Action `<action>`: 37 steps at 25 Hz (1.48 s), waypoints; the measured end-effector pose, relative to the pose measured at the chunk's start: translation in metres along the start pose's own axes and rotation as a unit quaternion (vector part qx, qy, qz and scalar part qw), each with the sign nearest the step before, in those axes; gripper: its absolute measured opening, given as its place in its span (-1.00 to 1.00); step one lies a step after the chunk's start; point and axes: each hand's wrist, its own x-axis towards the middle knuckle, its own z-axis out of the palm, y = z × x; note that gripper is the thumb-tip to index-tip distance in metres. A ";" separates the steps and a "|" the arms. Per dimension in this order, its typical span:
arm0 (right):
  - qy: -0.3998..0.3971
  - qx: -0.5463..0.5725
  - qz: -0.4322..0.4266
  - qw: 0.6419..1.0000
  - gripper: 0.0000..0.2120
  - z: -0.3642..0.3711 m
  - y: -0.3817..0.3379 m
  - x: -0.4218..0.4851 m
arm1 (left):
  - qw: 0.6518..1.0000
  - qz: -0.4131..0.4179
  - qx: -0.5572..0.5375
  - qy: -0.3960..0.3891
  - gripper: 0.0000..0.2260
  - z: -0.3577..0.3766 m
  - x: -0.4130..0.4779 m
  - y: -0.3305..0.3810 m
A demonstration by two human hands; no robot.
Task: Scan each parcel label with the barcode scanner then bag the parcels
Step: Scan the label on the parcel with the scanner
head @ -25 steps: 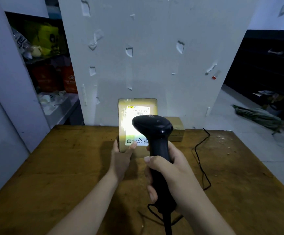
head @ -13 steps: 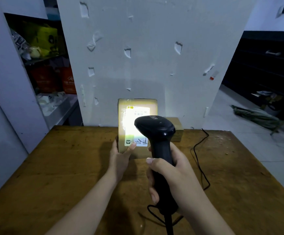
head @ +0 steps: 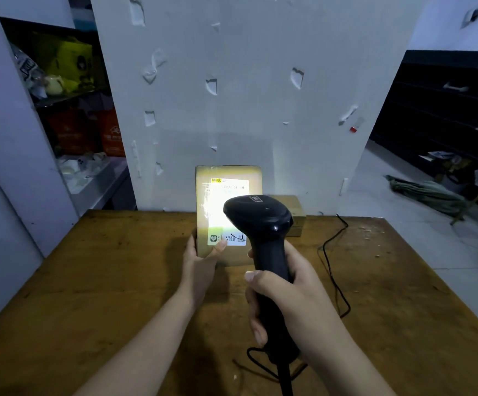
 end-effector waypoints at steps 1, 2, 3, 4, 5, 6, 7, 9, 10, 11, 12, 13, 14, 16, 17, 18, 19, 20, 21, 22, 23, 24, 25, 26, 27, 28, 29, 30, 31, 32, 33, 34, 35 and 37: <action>0.000 -0.003 0.000 1.000 -0.72 0.000 0.000 0.000 | 1.000 -0.006 0.001 0.002 -0.22 -0.001 0.002 -0.001; 0.002 -0.011 0.001 1.000 -0.72 -0.001 -0.001 -0.001 | 1.000 -0.009 0.005 -0.001 -0.20 -0.001 0.001 0.001; 0.006 -0.022 0.003 1.000 -0.69 -0.002 -0.002 0.000 | 1.000 -0.010 0.015 -0.002 -0.16 -0.002 0.003 0.002; 0.015 -0.039 0.007 0.999 -0.66 -0.004 -0.003 0.000 | 0.999 -0.014 0.032 0.000 -0.10 -0.005 0.005 0.005; 0.029 -0.056 0.010 0.998 -0.64 -0.007 -0.004 0.002 | 0.999 -0.017 0.047 0.003 -0.06 -0.008 0.009 0.011; 0.049 -0.070 0.012 0.996 -0.65 -0.011 -0.005 0.003 | 0.998 -0.017 0.062 0.005 -0.08 -0.013 0.015 0.018; 0.066 -0.087 0.012 0.994 -0.67 -0.016 -0.005 0.005 | 0.997 -0.015 0.077 0.003 -0.12 -0.018 0.021 0.027; 0.091 -0.144 0.012 0.985 -0.69 -0.025 -0.003 0.007 | 0.995 -0.014 0.099 -0.013 -0.18 -0.032 0.038 0.049; 0.097 -0.177 0.013 0.979 -0.70 -0.028 -0.001 0.008 | 0.993 -0.008 0.115 -0.030 -0.22 -0.039 0.045 0.065; 0.102 -0.206 0.018 0.973 -0.71 -0.030 0.000 0.008 | 0.989 0.001 0.141 -0.048 -0.28 -0.048 0.054 0.082; 0.104 -0.229 0.029 0.967 -0.71 -0.030 -0.001 0.008 | 0.981 0.013 0.180 -0.072 -0.31 -0.054 0.060 0.101; 0.103 -0.247 0.044 0.962 -0.69 -0.029 -0.001 0.009 | 0.970 0.018 0.227 -0.088 -0.31 -0.061 0.067 0.117; 0.101 -0.260 0.058 0.959 -0.67 -0.028 -0.002 0.009 | 0.955 0.023 0.277 -0.103 -0.29 -0.067 0.073 0.133; 0.094 -0.271 0.068 0.956 -0.64 -0.025 -0.003 0.011 | 0.936 0.019 0.326 -0.131 -0.28 -0.071 0.078 0.158; 0.092 -0.273 0.065 0.955 -0.64 -0.023 -0.004 0.012 | 0.933 0.014 0.329 -0.145 -0.27 -0.071 0.079 0.167; 0.090 -0.276 0.059 0.955 -0.66 -0.021 -0.006 0.013 | 0.927 0.012 0.340 -0.156 -0.29 -0.069 0.080 0.175; 0.091 -0.278 0.055 0.955 -0.68 -0.019 -0.008 0.014 | 0.919 0.014 0.359 -0.165 -0.31 -0.068 0.081 0.181; 0.093 -0.277 0.052 0.955 -0.70 -0.017 -0.010 0.015 | 0.912 0.015 0.372 -0.171 -0.33 -0.067 0.081 0.187; 0.094 -0.276 0.050 0.955 -0.72 -0.016 -0.012 0.015 | 0.909 0.015 0.379 -0.173 -0.34 -0.067 0.082 0.191; 0.093 -0.274 0.048 0.956 -0.75 -0.016 -0.013 0.014 | 0.906 0.015 0.383 -0.179 -0.32 -0.066 0.081 0.195; 0.089 -0.270 0.050 0.957 -0.77 -0.015 -0.015 0.014 | 0.904 0.014 0.385 -0.184 -0.28 -0.066 0.080 0.197; 0.085 -0.266 0.056 0.959 -0.79 -0.014 -0.016 0.012 | 0.901 0.013 0.389 -0.190 -0.22 -0.066 0.080 0.199; 0.083 -0.260 0.063 0.960 -0.80 -0.014 -0.016 0.011 | 0.899 0.014 0.392 -0.193 -0.17 -0.066 0.080 0.200; 0.082 -0.255 0.068 0.961 -0.81 -0.014 -0.017 0.010 | 0.897 0.018 0.396 -0.196 -0.18 -0.065 0.079 0.200; 0.082 -0.251 0.070 0.962 -0.82 -0.014 -0.018 0.009 | 0.895 0.022 0.401 -0.196 -0.25 -0.064 0.079 0.200; 0.082 -0.248 0.070 0.963 -0.83 -0.013 -0.018 0.008 | 0.894 0.026 0.404 -0.192 -0.32 -0.063 0.079 0.200; 0.081 -0.249 0.072 0.963 -0.82 -0.014 -0.019 0.008 | 0.895 0.025 0.403 -0.190 -0.36 -0.062 0.080 0.200; 0.079 -0.250 0.076 0.962 -0.81 -0.013 -0.020 0.007 | 0.895 0.024 0.403 -0.189 -0.39 -0.061 0.081 0.200; 0.077 -0.250 0.082 0.962 -0.79 -0.013 -0.021 0.006 | 0.895 0.024 0.404 -0.188 -0.40 -0.060 0.080 0.201; 0.076 -0.247 0.085 0.962 -0.78 -0.012 -0.021 0.005 | 0.894 0.024 0.407 -0.186 -0.40 -0.060 0.080 0.202; 0.076 -0.243 0.083 0.963 -0.79 -0.012 -0.022 0.004 | 0.893 0.023 0.409 -0.185 -0.40 -0.059 0.080 0.203; 0.078 -0.242 0.079 0.964 -0.80 -0.011 -0.022 0.003 | 0.892 0.022 0.412 -0.186 -0.40 -0.059 0.080 0.203; 0.079 -0.243 0.075 0.964 -0.82 -0.011 -0.022 0.002 | 0.891 0.020 0.412 -0.187 -0.40 -0.058 0.080 0.204; 0.078 -0.243 0.073 0.964 -0.82 -0.010 -0.022 -0.001 | 0.890 0.018 0.414 -0.188 -0.37 -0.058 0.080 0.202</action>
